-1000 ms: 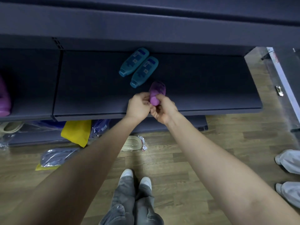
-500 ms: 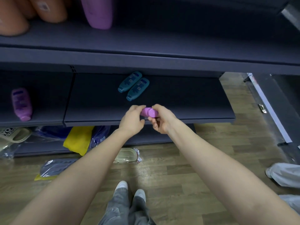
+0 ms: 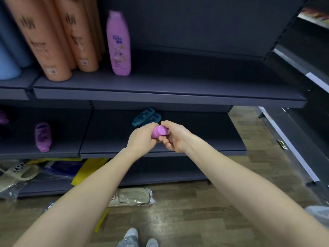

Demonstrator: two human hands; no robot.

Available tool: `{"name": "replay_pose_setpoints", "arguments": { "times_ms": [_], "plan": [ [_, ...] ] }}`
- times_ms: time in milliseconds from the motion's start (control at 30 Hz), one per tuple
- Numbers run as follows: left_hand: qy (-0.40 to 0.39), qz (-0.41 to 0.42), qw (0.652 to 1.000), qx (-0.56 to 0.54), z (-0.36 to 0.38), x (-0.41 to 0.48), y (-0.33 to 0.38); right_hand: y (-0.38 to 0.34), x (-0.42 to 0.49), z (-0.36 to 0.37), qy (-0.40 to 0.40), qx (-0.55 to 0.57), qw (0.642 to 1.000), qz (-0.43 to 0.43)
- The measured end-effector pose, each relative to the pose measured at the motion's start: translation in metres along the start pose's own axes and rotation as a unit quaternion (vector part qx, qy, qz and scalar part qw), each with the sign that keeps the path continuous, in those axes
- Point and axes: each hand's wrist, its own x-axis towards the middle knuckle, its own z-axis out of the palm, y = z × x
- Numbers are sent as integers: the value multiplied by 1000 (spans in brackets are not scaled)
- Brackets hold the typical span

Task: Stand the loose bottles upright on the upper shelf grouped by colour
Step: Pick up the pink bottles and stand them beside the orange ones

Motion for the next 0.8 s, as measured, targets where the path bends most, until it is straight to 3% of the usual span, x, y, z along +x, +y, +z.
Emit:
{"name": "replay_pose_setpoints", "arguments": {
  "times_ms": [133,400,533,800],
  "plan": [
    [10,-6,1000,24,-16,2,9,-8,-12,-3,6,-34,998,-58],
    [25,-36,999,-32,-54,13,23,-21,-22,-19,40,-128,986,-94],
    [43,-16,998,-42,-71,19,37,-18,-27,-26,49,-227,964,-130],
    [76,18,995,-57,-97,30,67,-34,-32,-35,108,-266,930,-229]
  ]
}}
